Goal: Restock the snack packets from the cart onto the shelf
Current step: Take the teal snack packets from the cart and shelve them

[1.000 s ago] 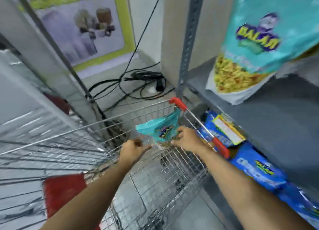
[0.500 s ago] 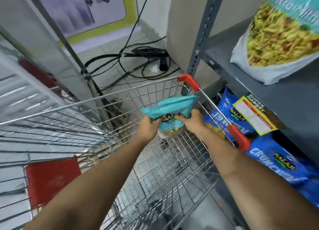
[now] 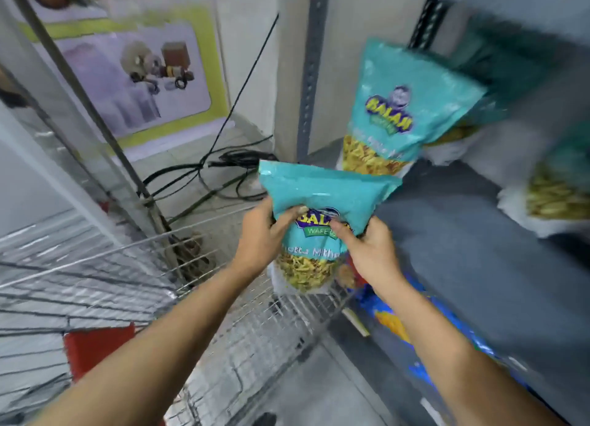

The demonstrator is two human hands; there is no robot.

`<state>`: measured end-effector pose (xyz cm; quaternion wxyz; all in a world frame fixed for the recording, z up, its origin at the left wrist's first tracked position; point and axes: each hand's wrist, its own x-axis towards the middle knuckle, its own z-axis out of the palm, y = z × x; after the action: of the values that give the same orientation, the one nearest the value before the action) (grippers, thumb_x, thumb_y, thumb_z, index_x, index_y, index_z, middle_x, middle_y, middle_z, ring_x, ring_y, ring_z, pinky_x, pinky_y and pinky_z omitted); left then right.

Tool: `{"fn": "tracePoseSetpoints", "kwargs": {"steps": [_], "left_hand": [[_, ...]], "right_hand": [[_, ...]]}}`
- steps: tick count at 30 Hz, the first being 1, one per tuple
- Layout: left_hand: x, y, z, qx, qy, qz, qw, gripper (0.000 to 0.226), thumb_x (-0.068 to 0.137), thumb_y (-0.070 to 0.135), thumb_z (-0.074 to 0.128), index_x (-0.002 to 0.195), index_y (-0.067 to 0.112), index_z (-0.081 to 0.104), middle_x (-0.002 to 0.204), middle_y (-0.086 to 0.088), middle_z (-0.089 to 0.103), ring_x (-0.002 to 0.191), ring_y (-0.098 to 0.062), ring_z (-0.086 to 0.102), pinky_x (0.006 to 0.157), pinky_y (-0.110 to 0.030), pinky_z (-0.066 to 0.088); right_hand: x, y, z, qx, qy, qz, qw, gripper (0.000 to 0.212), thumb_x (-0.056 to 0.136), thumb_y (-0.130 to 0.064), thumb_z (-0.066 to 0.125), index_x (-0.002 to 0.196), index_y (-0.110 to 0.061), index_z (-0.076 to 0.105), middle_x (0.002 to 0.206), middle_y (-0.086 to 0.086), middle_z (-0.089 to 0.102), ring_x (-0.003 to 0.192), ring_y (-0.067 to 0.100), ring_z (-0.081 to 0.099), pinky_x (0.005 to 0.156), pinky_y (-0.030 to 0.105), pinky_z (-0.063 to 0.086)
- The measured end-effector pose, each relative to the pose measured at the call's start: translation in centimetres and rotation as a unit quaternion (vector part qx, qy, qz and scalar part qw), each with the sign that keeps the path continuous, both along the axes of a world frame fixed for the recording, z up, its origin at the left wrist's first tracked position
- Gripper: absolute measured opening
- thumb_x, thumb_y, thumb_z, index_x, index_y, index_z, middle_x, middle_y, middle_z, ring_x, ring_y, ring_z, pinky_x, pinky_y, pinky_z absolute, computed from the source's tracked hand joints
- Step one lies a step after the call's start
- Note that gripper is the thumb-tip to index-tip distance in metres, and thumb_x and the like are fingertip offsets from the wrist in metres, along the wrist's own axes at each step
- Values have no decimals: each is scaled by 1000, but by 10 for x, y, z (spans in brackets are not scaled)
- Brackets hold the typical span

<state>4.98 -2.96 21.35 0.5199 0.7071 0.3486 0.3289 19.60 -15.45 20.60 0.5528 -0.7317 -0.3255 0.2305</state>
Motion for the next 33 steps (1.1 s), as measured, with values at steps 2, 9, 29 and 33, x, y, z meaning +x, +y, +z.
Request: {"fn": "tracePoseSetpoints", "kwargs": {"steps": [2, 9, 29, 33], "left_hand": [[18, -24, 39, 15, -31, -34, 999, 22, 79, 44, 67, 96, 31, 69, 103, 1, 75, 98, -18, 71, 88, -48, 56], [117, -87, 105, 92, -92, -139, 982, 58, 77, 58, 64, 108, 10, 68, 111, -8, 74, 105, -22, 70, 87, -48, 56], [229, -86, 46, 26, -105, -155, 982, 43, 84, 38, 69, 118, 17, 54, 118, -1, 62, 108, -13, 62, 95, -37, 53], [189, -53, -8, 40, -105, 35, 993, 75, 67, 41, 84, 124, 22, 39, 120, -4, 47, 113, -26, 52, 101, -48, 46]], "right_hand": [[10, -34, 38, 28, -27, -33, 999, 26, 79, -33, 76, 99, -18, 68, 98, -2, 75, 91, 11, 71, 80, 32, 55], [71, -128, 121, 92, -74, -133, 984, 23, 86, -13, 71, 106, -4, 65, 98, -1, 73, 77, -13, 65, 70, 11, 50], [158, -162, 43, 109, 11, -249, 962, 61, 68, -18, 86, 120, -25, 55, 119, -5, 69, 110, 10, 67, 91, 30, 55], [162, -173, 12, -51, 36, -184, 981, 98, 37, -48, 94, 119, -54, 42, 126, -21, 58, 119, 1, 56, 102, 32, 46]]}}
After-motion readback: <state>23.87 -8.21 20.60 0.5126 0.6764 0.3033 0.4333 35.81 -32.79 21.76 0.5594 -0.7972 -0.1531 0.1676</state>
